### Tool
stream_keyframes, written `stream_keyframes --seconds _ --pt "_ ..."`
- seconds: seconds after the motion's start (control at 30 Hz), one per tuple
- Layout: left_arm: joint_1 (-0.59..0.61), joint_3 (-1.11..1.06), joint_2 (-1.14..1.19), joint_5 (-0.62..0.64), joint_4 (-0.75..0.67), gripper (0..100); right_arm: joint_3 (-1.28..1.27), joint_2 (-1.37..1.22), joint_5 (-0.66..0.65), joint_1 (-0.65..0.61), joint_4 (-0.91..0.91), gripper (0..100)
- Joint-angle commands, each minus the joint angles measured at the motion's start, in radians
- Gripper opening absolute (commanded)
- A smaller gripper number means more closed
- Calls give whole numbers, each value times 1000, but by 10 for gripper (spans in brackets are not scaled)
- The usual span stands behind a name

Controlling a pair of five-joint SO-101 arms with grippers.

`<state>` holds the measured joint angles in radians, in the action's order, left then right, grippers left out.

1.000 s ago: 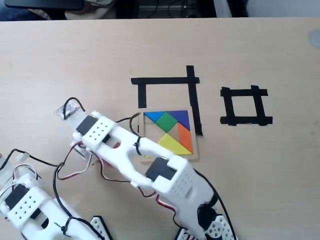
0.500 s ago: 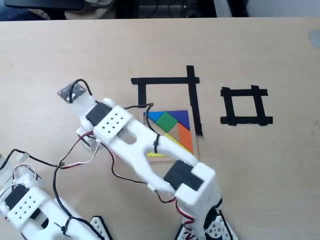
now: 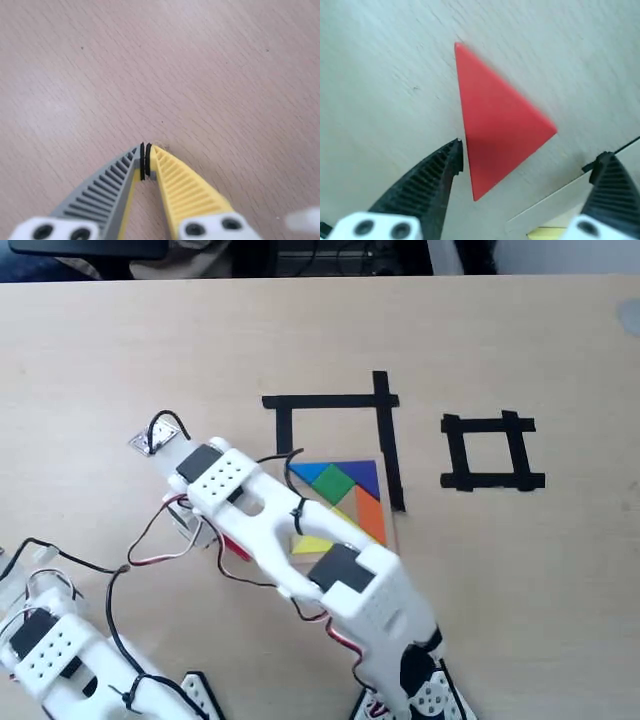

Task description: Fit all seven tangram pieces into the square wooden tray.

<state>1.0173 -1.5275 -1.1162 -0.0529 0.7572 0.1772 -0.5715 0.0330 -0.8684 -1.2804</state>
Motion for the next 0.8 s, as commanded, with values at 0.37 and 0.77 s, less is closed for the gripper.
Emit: stream_keyframes --seconds 0.37,0.77 --pt "-12 4 -12 -12 -21 51 213 -151 -78 9 8 407" --pt "-12 4 -12 -12 -21 51 478 -331 28 9 -226 407"
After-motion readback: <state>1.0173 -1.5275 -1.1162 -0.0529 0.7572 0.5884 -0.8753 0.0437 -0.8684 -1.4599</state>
